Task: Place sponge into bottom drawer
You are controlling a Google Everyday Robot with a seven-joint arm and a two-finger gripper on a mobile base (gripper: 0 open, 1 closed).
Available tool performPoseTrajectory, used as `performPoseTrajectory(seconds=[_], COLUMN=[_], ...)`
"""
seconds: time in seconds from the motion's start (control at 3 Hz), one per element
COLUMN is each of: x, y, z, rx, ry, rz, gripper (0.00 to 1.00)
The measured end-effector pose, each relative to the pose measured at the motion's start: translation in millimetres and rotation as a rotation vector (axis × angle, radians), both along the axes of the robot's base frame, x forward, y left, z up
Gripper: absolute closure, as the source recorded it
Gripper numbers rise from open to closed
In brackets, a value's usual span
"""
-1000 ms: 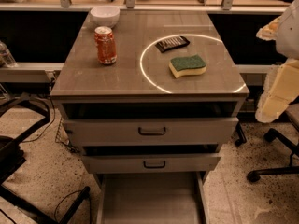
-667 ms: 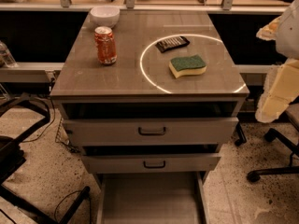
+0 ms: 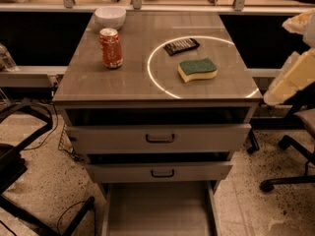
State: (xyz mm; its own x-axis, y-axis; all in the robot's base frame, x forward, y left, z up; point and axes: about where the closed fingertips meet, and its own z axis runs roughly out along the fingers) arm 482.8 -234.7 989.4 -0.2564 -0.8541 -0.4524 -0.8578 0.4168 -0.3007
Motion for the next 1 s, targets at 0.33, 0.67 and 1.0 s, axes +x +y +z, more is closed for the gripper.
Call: performPoseTrajectory(seconds=[0.33,0.67,1.0], x=[53,108,133], y=[-10,2,18], z=[-2,-13,-23], rx=[0.214,0.473,0.630], ry=[-0.157,-0.273,-0.284], rz=[0.022,0.081,0.082], gripper=[0.00,0.00,0.00])
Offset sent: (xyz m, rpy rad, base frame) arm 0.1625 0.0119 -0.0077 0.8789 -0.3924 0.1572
